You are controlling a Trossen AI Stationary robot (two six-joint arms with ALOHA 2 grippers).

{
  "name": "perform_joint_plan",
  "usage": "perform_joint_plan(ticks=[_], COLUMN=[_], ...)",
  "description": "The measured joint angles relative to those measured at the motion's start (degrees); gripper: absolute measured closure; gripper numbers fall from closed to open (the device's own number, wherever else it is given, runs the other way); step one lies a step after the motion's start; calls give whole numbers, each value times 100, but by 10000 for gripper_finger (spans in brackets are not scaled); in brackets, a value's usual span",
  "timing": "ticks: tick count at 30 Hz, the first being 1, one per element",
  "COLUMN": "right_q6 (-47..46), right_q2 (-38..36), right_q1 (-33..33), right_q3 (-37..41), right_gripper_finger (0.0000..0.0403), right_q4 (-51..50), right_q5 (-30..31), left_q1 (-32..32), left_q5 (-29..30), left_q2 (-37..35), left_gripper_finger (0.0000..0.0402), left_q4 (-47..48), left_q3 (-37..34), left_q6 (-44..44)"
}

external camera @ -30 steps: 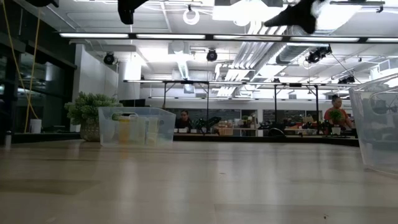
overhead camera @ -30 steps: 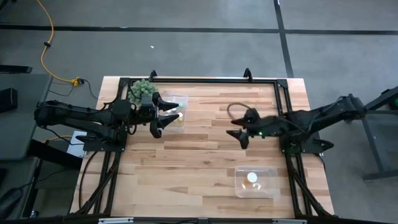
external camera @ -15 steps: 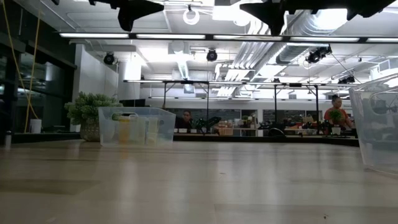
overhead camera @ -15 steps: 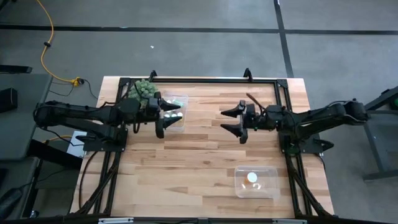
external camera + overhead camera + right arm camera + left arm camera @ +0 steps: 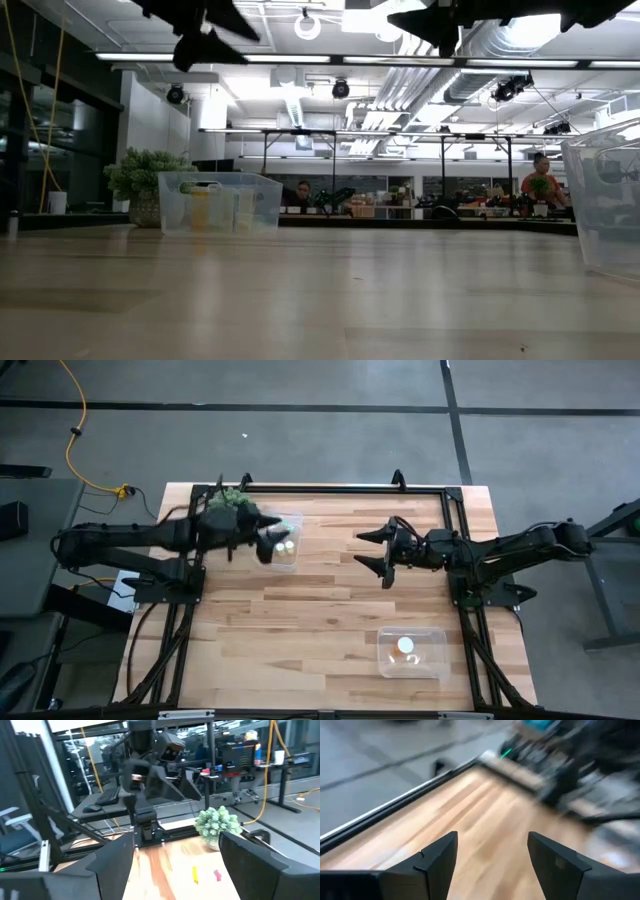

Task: Pick and place medicine bottles into bin by pill shape (circle, oval)
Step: Put the blue capsule bottle into the bottom transparent bin

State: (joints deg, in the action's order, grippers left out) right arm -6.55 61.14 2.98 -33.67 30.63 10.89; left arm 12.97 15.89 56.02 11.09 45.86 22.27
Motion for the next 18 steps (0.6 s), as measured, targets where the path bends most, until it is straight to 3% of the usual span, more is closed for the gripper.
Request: perform_joint_plan(ticks=[3, 8, 11, 18], right_q6=[1, -137, -284, -444], right_q2=[0, 0, 0, 0], right_q1=[0, 0, 0, 0], right_q3=[-2, -2, -2, -4], right_gripper_finger=[121, 121, 121, 121], right_q4=[-1, -32, -132, -214], right_q5=[122, 181, 195, 193], left_q1=[583, 1498, 1777, 2101], left_q5=[-147, -1212, -1673, -1721], left_q2=[370, 1402, 2120, 3428], left_gripper_finger=[173, 173, 173, 173], left_q4=[1437, 3032, 3738, 4507], left_q3=[738, 1757, 2244, 2784], left_q6=[4, -645, -1172, -2283])
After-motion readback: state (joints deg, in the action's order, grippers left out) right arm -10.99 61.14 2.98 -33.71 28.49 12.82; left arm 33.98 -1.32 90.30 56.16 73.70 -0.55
